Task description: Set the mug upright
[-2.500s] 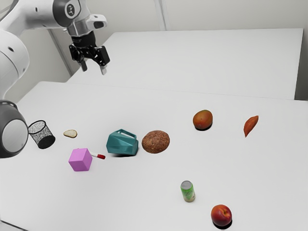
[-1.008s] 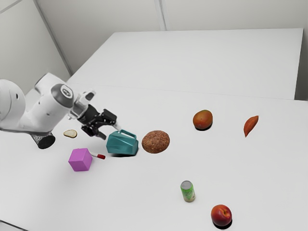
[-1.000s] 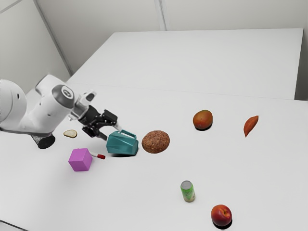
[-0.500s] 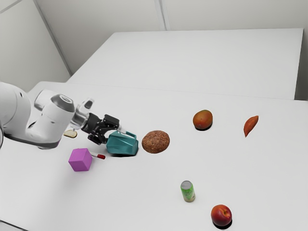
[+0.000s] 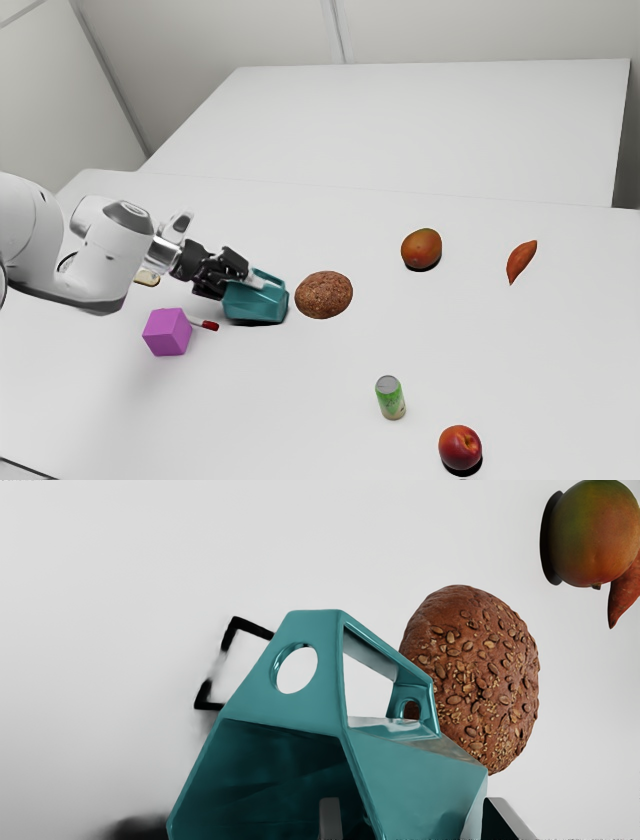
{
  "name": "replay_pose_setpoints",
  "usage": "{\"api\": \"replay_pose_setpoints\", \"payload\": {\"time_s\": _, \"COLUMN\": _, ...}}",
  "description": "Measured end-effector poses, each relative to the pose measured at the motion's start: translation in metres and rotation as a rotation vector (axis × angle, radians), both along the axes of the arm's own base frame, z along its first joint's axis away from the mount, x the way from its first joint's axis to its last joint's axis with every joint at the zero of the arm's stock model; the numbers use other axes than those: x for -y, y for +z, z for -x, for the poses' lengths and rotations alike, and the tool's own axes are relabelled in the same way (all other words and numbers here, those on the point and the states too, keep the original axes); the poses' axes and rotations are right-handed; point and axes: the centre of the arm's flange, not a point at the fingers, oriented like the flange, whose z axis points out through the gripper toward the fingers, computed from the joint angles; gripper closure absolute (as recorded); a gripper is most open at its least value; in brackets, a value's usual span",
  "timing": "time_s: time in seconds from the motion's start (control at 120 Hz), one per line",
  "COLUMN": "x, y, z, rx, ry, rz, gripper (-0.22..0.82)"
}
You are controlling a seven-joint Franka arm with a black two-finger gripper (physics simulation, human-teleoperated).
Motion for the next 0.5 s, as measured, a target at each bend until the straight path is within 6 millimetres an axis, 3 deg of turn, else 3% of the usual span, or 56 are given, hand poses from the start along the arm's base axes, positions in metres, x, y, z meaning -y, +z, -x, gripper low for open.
{"api": "replay_pose_setpoints", "payload": {"time_s": 0.358, "x": 0.000, "y": 0.001, "z": 0.003, "rx": 0.045, "ry": -0.044, "rz": -0.008, "gripper": 0.64}}
{"api": "replay_pose_setpoints", "payload": {"time_s": 0.5, "x": -0.001, "y": 0.018, "z": 0.007, "rx": 0.090, "ry": -0.052, "rz": -0.013, "gripper": 0.72}}
